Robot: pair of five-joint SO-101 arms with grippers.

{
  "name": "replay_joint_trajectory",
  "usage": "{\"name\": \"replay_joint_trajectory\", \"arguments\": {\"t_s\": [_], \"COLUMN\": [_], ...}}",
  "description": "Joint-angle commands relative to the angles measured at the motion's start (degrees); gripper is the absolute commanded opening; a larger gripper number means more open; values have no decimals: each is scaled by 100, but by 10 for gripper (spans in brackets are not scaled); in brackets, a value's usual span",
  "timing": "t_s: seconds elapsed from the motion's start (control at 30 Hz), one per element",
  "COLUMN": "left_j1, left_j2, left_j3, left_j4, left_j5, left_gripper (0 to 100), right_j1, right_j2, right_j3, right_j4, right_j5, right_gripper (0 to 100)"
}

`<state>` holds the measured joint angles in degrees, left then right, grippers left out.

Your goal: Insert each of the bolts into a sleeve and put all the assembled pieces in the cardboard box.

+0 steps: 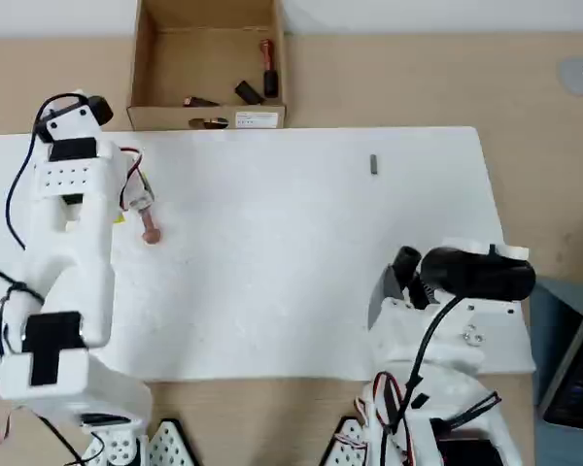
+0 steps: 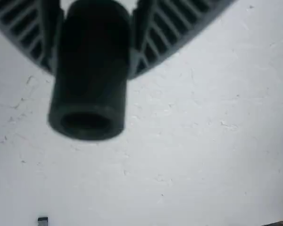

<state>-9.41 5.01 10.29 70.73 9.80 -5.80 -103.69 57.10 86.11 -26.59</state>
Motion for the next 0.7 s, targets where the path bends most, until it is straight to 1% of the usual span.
{"name": "replay_joint_trajectory", "arguments": {"t_s": [0.0,0.43,0.6,0.67], "left_j1": [62,62,53,53], "left_j2": [224,1710,2105,2202], "left_j3": [-378,-1495,-1530,-1521], "left_j4": [-18,9,26,88], "left_j5": [44,53,44,62], "left_gripper": [112,111,109,87], "right_j1": [-13,-13,-13,-22], "right_j2": [-189,-163,-136,-136], "right_j3": [4,4,13,13], "right_j4": [-105,-105,-141,-149], "right_j5": [44,44,44,44], "right_gripper": [9,9,9,9]}}
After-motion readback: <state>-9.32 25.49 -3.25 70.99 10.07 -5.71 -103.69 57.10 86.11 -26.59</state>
